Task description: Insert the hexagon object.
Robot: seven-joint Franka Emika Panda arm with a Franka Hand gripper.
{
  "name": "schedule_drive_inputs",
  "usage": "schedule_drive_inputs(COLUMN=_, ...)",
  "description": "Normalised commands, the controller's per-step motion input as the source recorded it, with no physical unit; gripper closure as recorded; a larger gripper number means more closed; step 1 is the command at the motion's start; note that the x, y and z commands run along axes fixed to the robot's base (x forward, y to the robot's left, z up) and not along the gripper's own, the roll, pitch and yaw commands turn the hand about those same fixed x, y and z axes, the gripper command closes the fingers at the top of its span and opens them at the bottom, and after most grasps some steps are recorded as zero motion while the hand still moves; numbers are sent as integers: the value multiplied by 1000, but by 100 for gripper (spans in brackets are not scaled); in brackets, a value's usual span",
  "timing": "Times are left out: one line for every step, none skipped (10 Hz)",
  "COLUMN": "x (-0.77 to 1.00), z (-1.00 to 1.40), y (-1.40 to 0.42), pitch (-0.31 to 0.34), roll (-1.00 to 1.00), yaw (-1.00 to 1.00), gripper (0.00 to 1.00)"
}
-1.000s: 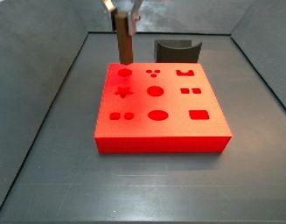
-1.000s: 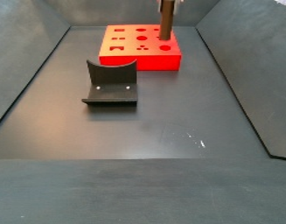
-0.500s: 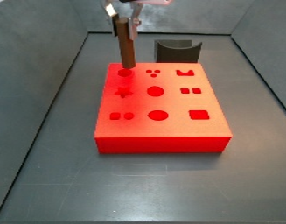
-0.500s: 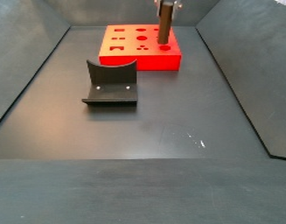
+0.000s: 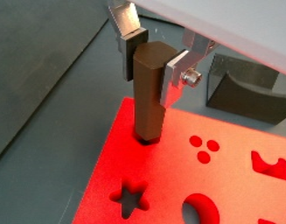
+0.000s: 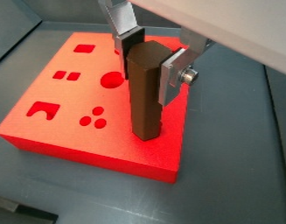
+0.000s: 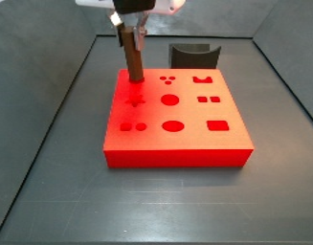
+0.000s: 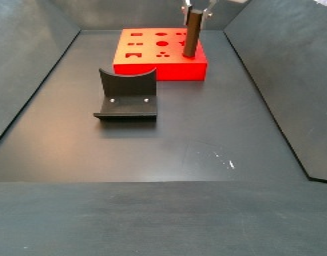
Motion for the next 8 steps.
schedule_drive_inputs(x=209, z=-154, y=0, pitch=-3, roll=-89, yaw=0, gripper=100)
schedule_drive_inputs(x=163, z=-217, y=63, pitch=0, roll=-6, yaw=0, gripper=100)
schedule_drive_inputs(x=0, z=-371, y=51, pitch=0, roll=0, yaw=0, gripper=100)
schedule_drive_inputs(x=-94, z=-443, y=17, pitch=57, roll=-20, yaw=0, gripper=100)
schedule_drive_inputs(x=0, z=-406, y=0, pitch=66, roll=0, yaw=0, gripper=100)
schedule_drive_inputs(x=0, z=-451, y=0, pitch=123, roll=0, yaw=0, gripper=100)
schedule_drive_inputs(x=-46, z=-537, y=0, pitch=187, roll=0, yaw=0, gripper=100)
schedule_drive_inputs(x=0, z=-554, y=0, pitch=231, roll=0, yaw=-6, gripper=100)
